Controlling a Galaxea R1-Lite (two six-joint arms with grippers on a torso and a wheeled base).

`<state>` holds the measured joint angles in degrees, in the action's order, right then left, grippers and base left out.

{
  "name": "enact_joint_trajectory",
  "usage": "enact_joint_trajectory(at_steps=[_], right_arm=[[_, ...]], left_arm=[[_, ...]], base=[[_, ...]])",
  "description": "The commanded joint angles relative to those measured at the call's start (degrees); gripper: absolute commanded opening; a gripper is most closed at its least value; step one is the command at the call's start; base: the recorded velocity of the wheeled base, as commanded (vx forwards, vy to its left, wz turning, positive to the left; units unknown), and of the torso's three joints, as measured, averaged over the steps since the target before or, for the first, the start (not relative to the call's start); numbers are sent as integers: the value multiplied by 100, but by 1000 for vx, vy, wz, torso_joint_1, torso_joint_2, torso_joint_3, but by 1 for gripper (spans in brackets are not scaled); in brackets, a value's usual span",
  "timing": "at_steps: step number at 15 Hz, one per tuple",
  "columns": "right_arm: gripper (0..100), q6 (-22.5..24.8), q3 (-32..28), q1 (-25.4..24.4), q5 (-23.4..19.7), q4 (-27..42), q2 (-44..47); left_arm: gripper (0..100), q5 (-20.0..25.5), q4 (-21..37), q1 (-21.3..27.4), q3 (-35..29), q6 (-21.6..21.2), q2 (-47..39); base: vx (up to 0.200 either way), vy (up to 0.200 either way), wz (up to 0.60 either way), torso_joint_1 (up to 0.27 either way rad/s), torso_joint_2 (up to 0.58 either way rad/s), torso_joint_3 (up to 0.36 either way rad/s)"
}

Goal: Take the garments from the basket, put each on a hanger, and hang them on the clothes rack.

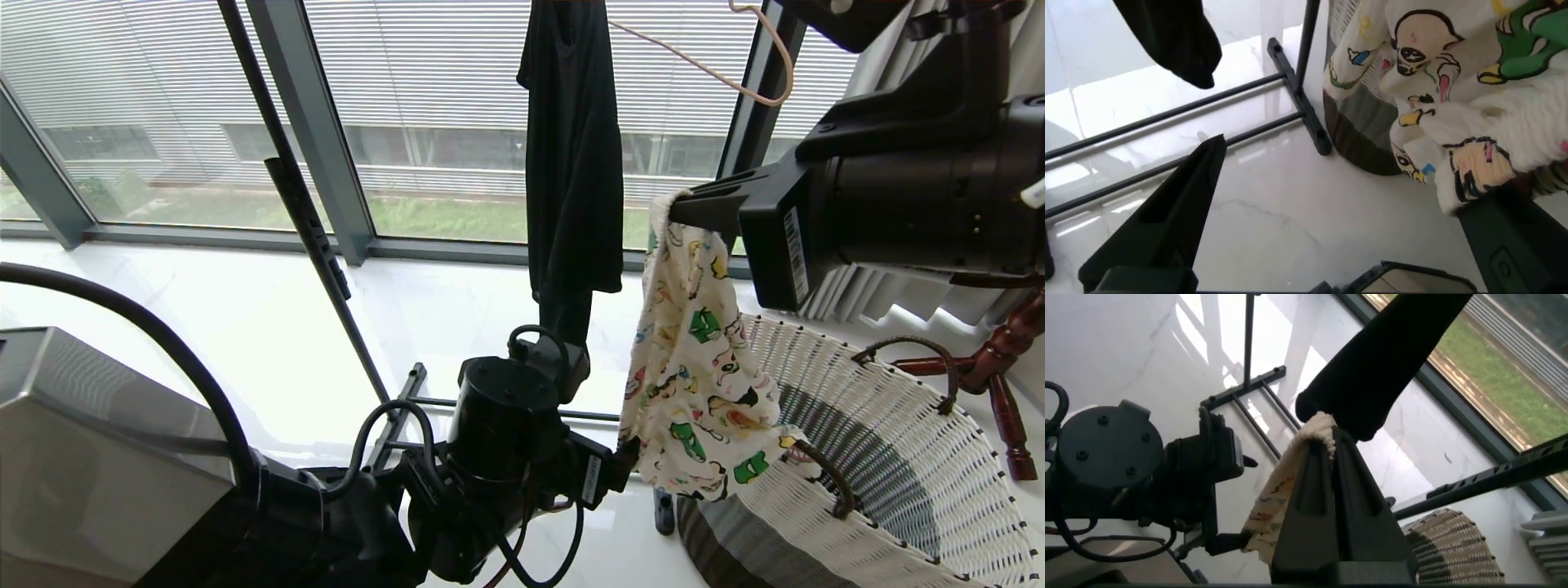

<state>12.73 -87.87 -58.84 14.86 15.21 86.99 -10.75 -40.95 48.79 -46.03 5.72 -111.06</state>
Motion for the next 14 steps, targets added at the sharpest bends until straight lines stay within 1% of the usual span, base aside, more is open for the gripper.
enact_joint_trajectory(at_steps=[1,3,4,5,6,8,9,11,12,14], right_arm=[[0,2,-2,5,-1,-10,-7],[0,-7,33,13,8,-10,-24],[0,-77,42,31,8,-10,-7],[0,-236,42,31,8,-27,55],[0,-455,42,40,34,-45,151],[0,-886,42,145,43,-89,301],[0,-1044,51,224,43,-89,327],[0,-1141,103,426,52,-89,336],[0,-1132,191,567,43,-89,292],[0,-1123,525,778,34,-106,81]], left_arm=[[0,-94,8,-1,68,0,-4],[0,-252,8,-10,138,-18,111],[0,-366,8,-10,314,-106,330],[0,-410,-1,-71,648,-326,629],[0,-419,-10,-150,1070,-695,1069],[0,-384,-18,-440,1923,-1574,2027],[0,-305,-10,-634,2230,-1837,2571],[0,-15,17,-880,2283,-1890,3380],[0,12,25,-985,2186,-1899,3600],[0,3,34,-1126,1879,-1908,3688]], base=[[0,0,0,0,0,0],[0,0,0,0,0,0],[0,0,0,0,0,0],[0,0,0,0,0,0],[0,0,0,0,0,0],[0,0,0,0,0,0],[0,0,0,0,0,0],[0,0,0,0,0,0],[0,0,0,0,0,0],[0,0,0,0,0,0]])
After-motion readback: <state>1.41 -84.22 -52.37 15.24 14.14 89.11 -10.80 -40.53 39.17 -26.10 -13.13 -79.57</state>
